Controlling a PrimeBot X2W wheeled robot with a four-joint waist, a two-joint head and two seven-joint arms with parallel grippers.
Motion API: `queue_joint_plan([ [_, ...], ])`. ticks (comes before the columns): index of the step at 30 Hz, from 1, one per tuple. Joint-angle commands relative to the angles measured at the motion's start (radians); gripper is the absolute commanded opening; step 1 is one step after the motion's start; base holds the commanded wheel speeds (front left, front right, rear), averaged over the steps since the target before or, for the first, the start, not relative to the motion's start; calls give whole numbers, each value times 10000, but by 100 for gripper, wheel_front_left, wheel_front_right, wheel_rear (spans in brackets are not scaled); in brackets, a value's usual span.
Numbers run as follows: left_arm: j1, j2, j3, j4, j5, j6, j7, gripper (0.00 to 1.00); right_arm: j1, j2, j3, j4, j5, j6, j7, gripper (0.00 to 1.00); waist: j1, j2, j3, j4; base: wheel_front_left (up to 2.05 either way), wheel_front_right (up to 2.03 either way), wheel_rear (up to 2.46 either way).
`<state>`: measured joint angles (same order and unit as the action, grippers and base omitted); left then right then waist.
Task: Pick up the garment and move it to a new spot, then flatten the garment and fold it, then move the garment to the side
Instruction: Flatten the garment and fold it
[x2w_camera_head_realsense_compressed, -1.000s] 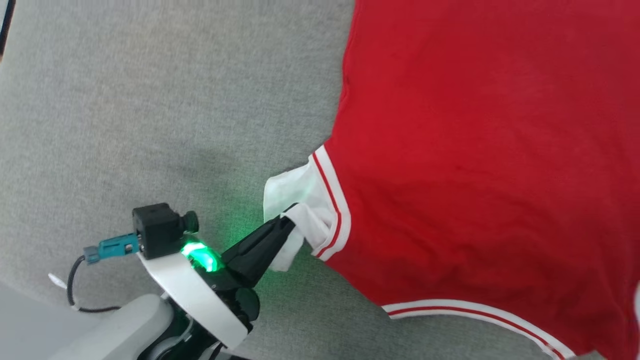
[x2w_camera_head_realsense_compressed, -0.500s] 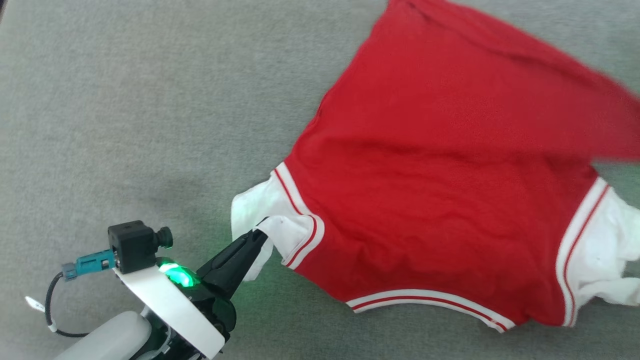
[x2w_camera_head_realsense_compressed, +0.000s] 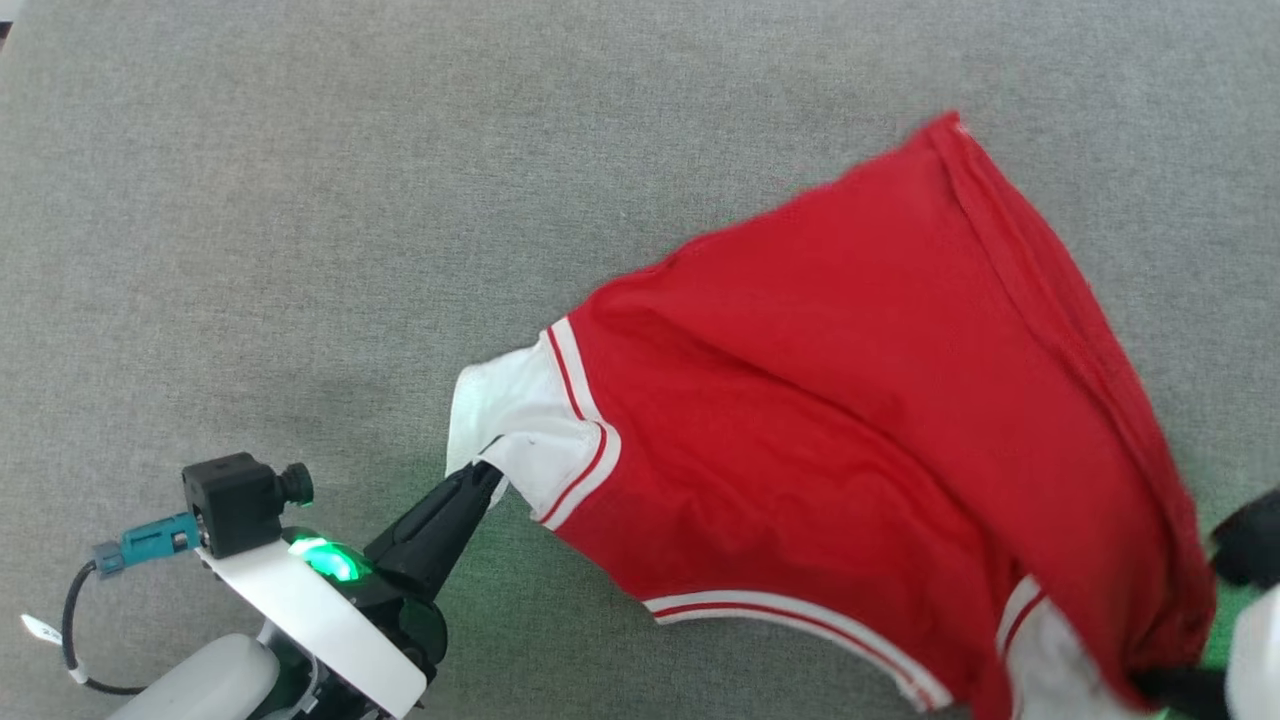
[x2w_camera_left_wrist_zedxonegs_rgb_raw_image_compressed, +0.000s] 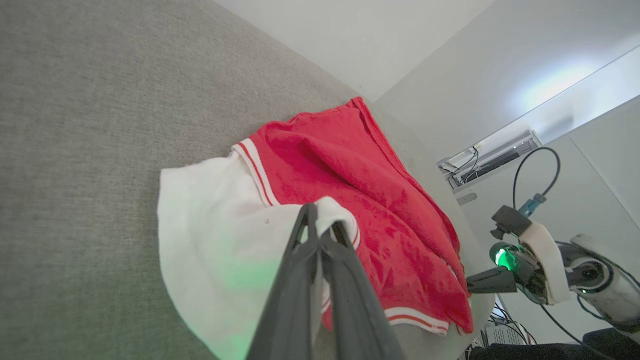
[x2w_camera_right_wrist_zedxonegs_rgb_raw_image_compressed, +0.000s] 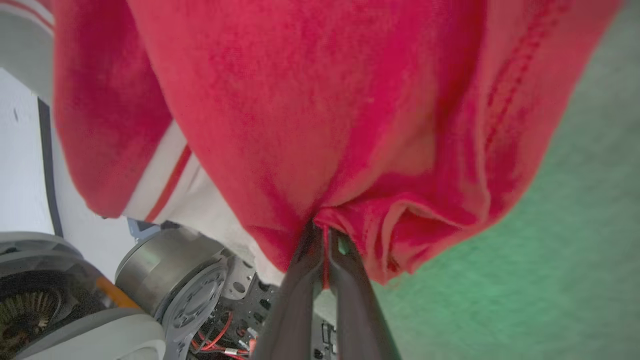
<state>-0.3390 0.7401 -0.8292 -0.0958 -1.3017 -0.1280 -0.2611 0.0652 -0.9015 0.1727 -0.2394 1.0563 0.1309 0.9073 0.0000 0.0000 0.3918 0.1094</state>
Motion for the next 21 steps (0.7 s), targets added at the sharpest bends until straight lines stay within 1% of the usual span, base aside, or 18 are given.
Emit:
queue_joint_plan([
  [1, 148, -36, 80, 20, 36, -32, -54, 0, 350, 226, 56, -112, -145, -2, 131, 0, 0, 0, 8, 5, 0, 0, 0],
  [3, 211, -74, 127, 27, 91, -32, -54, 0, 812, 584, 65, -391, -459, -2, 244, 0, 0, 0, 18, 5, 0, 0, 0],
  [4, 232, -115, 184, 49, 104, -33, -54, 0, 1073, 966, 105, -565, -753, -3, 349, 0, 0, 0, 24, -14, 0, 0, 0],
  [8, 265, -158, 144, 132, 167, -34, -54, 0, 1060, 1581, -78, -694, -1340, -3, 248, 0, 0, 0, 2, -61, 0, 0, 0],
  [9, 262, -158, 140, 145, 161, -35, -54, 0, 1005, 1700, -177, -737, -1475, -3, 162, 22, 0, 0, -13, -76, 0, 0, 0],
  [10, 261, -152, 138, 152, 152, -35, -55, 0, 963, 1716, -251, -841, -1593, -3, 133, 82, 0, 0, -25, -89, 0, 0, 0],
  [11, 266, -142, 139, 164, 143, -36, -55, 0, 959, 1705, -365, -957, -1683, -3, 103, 100, 0, 0, -36, -104, 0, 0, 0],
  [14, 331, -122, 155, 177, 133, -36, -55, 0, 1063, 1675, -973, -1388, -1828, -3, 74, 100, 0, 0, -81, -151, 0, 0, 0],
  [17, 382, -157, 185, 161, 143, -37, -55, 0, 1178, 1584, -1929, -1977, -1725, -3, 142, 100, 0, 0, -96, -159, 0, 0, 0],
  [19, 362, -197, 187, 135, 177, -38, -55, 0, 962, 1541, -2687, -2369, -1627, -3, 212, 100, 0, 0, -84, -142, 0, 0, 0],
  [21, 321, -254, 153, 120, 209, -38, -55, 0, 432, 1527, -3368, -2524, -1767, -3, 246, 100, 0, 0, -41, -100, 0, 0, 0],
])
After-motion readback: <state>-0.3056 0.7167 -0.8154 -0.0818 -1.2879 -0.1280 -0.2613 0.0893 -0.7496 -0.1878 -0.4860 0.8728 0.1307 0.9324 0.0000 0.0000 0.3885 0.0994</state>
